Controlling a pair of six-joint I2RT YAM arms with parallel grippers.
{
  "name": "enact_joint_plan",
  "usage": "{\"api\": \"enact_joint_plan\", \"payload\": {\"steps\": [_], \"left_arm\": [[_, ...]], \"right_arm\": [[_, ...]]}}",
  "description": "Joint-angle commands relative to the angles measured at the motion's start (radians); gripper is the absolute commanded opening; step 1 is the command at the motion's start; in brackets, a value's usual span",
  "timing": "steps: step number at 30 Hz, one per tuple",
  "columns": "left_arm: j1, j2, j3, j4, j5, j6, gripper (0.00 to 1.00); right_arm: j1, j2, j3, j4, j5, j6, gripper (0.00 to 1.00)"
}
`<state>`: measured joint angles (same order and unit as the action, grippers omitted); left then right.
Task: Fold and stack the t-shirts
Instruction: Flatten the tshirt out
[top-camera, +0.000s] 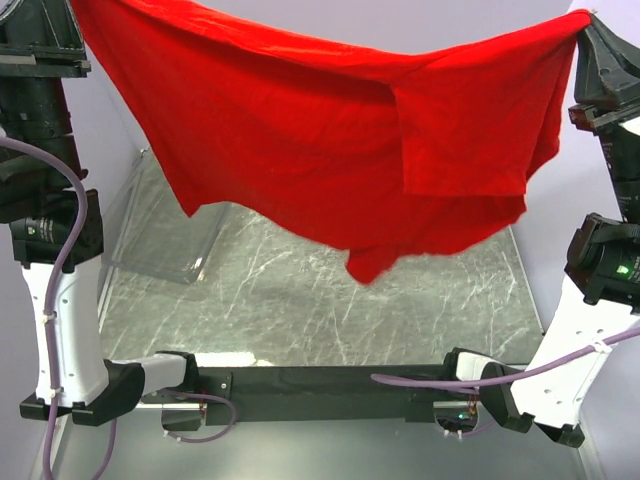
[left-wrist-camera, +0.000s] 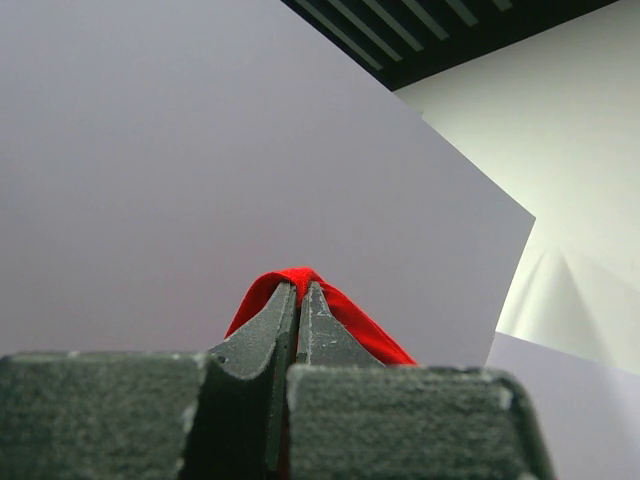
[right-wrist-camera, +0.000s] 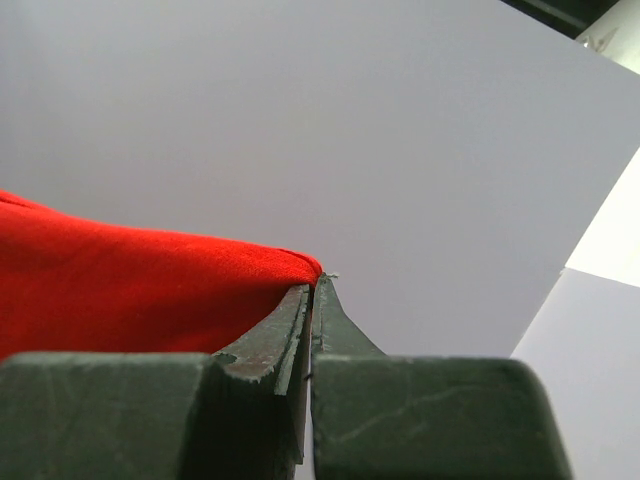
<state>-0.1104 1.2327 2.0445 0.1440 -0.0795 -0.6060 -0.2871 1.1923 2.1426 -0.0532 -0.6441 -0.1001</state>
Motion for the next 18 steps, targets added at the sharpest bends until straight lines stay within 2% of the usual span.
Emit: {"api": "enact_joint_plan", "payload": {"steps": [1, 6, 10, 12, 16, 18], "left_arm": [[0.005, -0.016, 0.020, 0.065, 0.026, -0.008, 0.01], [0.005, -0.071, -0.056, 0.046, 0.049, -0.021, 0.01], [0.005, -0.162, -0.200, -0.019, 0.040, 0.005, 0.01], [0.005, -0.188, -0.245, -0.046, 0.044, 0.006, 0.01], [0.005, -0.236, -0.343, -0.064, 0.069, 0.006, 0.01], [0.005, -0.239, -0.357, -0.057, 0.072, 0.014, 0.01]], "right_arm": [[-0.018, -0.025, 0.023, 0.052, -0.014, 0.053, 0.00], [-0.020, -0.114, -0.124, 0.050, -0.121, 0.033, 0.00], [-0.020, -0.277, -0.378, 0.052, -0.281, -0.166, 0.00], [-0.020, -0.328, -0.430, 0.052, -0.356, -0.213, 0.00], [-0.018, -0.327, -0.418, 0.039, -0.452, -0.178, 0.00], [-0.020, -0.324, -0.423, 0.115, -0.495, -0.086, 0.00]]}}
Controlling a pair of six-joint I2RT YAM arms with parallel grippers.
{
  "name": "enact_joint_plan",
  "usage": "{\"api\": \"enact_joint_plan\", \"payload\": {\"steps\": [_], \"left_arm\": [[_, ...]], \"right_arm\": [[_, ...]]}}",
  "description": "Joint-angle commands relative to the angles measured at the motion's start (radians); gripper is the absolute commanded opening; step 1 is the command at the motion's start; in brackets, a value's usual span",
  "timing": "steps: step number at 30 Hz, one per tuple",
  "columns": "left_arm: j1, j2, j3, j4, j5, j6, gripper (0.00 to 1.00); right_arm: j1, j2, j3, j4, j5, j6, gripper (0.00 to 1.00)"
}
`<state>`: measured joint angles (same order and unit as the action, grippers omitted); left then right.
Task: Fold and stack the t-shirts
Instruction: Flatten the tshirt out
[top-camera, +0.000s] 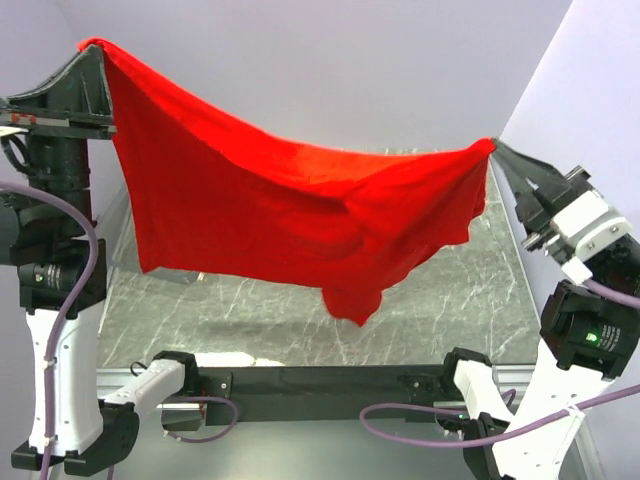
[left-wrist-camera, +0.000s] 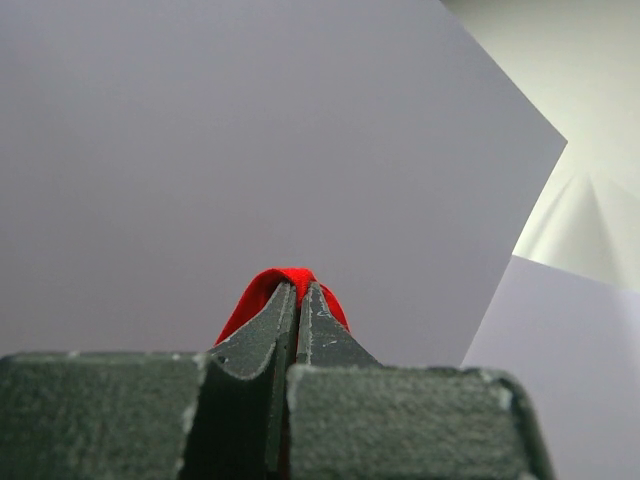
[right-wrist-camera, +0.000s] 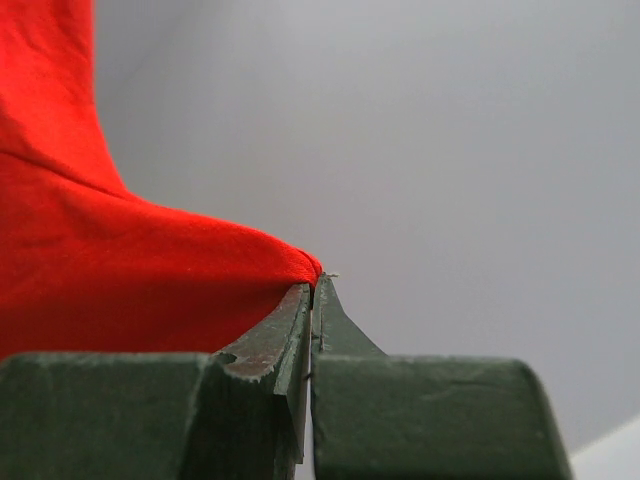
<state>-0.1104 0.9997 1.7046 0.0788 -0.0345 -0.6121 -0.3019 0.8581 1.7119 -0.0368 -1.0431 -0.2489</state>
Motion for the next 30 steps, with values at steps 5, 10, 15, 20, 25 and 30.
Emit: {"api": "enact_joint_plan", "payload": {"steps": [5, 10, 15, 20, 25, 30], "left_arm": [[0.005, 0.071, -0.014, 0.090, 0.096, -0.021, 0.01], [0.005, 0.158, 0.033, 0.075, 0.072, -0.046, 0.01], [0.005, 0.151, -0.051, 0.032, 0.070, -0.032, 0.01], [0.005, 0.253, -0.062, 0.061, 0.094, -0.069, 0.01], [0.003, 0.475, 0.125, 0.147, 0.163, -0.159, 0.01], [0.003, 0.583, 0.341, 0.211, 0.206, -0.187, 0.01]], "right_arm": [[0.035, 0.054, -0.012, 0.511, -0.213, 0.365, 0.00], [0.099, 0.150, 0.144, 0.274, -0.117, 0.223, 0.00], [0.099, 0.157, 0.065, -0.090, 0.050, -0.071, 0.00], [0.098, 0.253, 0.005, -0.155, 0.249, -0.112, 0.00], [0.086, 0.488, 0.263, -0.158, 0.422, -0.020, 0.00], [0.086, 0.575, 0.451, -0.063, 0.439, 0.051, 0.00]]}}
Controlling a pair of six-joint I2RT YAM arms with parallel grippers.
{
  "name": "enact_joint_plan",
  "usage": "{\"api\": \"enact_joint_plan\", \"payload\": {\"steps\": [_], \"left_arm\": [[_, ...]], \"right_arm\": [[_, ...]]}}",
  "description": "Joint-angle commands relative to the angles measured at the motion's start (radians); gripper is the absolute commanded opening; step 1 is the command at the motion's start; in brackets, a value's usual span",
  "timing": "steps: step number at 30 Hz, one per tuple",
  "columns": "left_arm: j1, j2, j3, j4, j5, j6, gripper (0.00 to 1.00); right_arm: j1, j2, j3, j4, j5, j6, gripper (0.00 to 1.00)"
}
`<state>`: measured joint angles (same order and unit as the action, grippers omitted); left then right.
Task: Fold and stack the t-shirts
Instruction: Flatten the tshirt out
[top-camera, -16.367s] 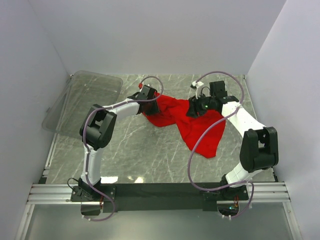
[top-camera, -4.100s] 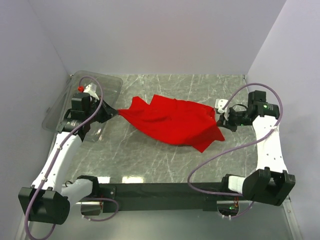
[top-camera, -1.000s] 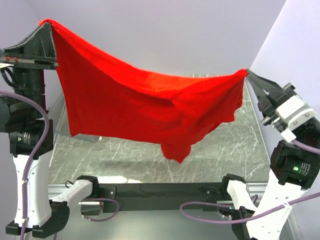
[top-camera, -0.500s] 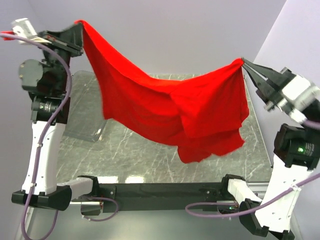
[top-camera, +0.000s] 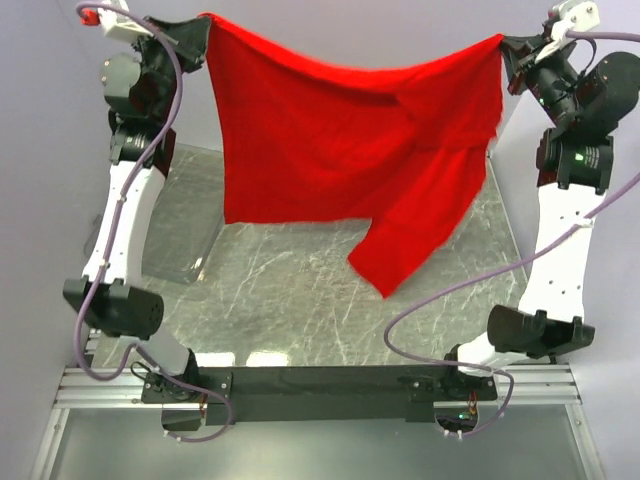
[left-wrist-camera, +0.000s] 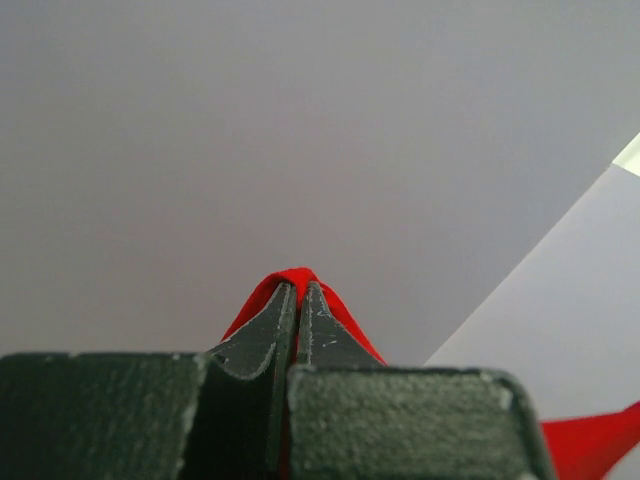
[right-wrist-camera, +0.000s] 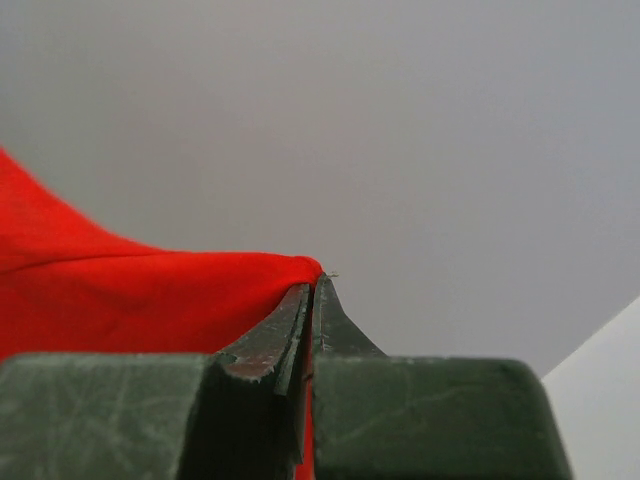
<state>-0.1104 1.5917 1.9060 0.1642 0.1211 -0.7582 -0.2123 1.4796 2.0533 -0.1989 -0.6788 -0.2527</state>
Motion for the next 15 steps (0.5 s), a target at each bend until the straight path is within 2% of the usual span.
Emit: {"api": "enact_joint_plan", "payload": {"steps": [1, 5, 10, 13, 15], "left_arm": [[0.003, -0.006, 0.151, 0.127, 0.045, -0.026, 0.01], [0.005, -0.071, 0.098, 0.143, 0.046, 0.019, 0.01], [0.011, -0.248, -0.235, 0.143, 0.067, 0.037, 0.01], [0.012, -0.350, -0.477, 0.136, 0.097, 0.022, 0.01], [0.012, -0.413, -0.632, 0.118, 0.150, 0.013, 0.01]], "right_arm": [[-0.006, -0.054, 0.102, 0.120, 0.059, 0.058, 0.00], [-0.004, -0.172, -0.085, 0.197, 0.001, 0.014, 0.00], [-0.006, -0.405, -0.483, 0.197, -0.063, -0.077, 0.00], [-0.006, -0.547, -0.714, 0.087, -0.131, -0.235, 0.00], [-0.007, -0.634, -0.848, -0.074, -0.142, -0.364, 0.00]]}}
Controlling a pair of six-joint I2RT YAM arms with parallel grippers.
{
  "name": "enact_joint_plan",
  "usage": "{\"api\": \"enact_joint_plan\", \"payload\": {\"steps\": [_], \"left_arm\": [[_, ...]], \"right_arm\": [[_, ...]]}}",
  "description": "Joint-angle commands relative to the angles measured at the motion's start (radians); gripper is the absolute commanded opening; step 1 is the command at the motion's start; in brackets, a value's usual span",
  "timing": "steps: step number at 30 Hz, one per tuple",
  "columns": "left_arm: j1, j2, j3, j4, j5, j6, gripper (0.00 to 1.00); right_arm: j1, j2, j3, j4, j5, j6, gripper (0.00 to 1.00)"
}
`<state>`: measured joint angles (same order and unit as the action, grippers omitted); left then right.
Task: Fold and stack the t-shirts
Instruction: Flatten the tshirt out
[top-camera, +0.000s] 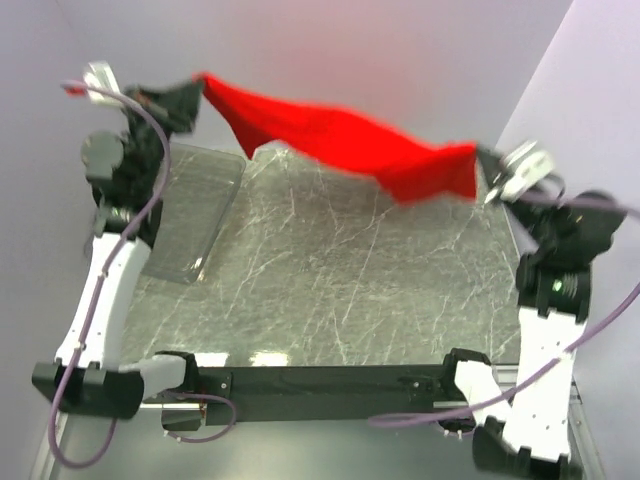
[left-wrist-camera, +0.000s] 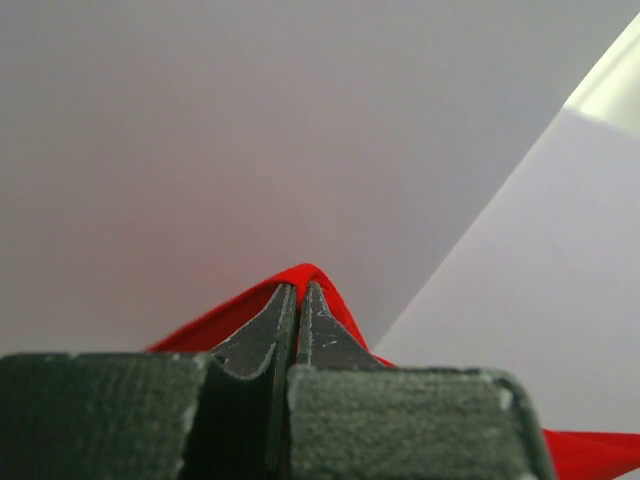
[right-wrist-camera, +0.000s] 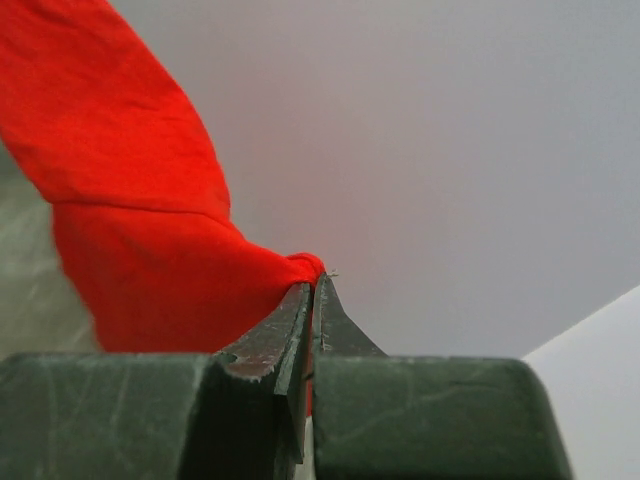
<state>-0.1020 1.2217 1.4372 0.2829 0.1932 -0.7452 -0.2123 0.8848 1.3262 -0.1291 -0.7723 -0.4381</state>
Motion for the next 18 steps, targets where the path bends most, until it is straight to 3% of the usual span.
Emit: {"api": "enact_joint_plan", "payload": {"steps": [1, 7, 13, 15, 18], "left_arm": [[0.005, -0.063, -0.248, -0.022, 0.118, -0.002, 0.01], [0.005, -0.191, -0.455, -0.137, 0.164, 0.024, 0.01], [0.005, -0.272, -0.474, -0.324, 0.120, 0.125, 0.01], [0.005, -0.271, -0.472, -0.365, 0.118, 0.153, 0.01], [0.005, -0.269, -0.495, -0.402, 0.133, 0.170, 0.01]], "right_arm": [[-0.006, -0.082, -0.190, -0.262, -0.047, -0.268, 0.00], [-0.006, -0.136, -0.320, -0.506, -0.001, -0.389, 0.00], [-0.006, -0.115, -0.295, -0.503, -0.018, -0.364, 0.00], [-0.007, -0.075, -0.286, -0.555, -0.030, -0.407, 0.00], [0.002, 0.009, -0.283, -0.763, -0.039, -0.603, 0.00]]}}
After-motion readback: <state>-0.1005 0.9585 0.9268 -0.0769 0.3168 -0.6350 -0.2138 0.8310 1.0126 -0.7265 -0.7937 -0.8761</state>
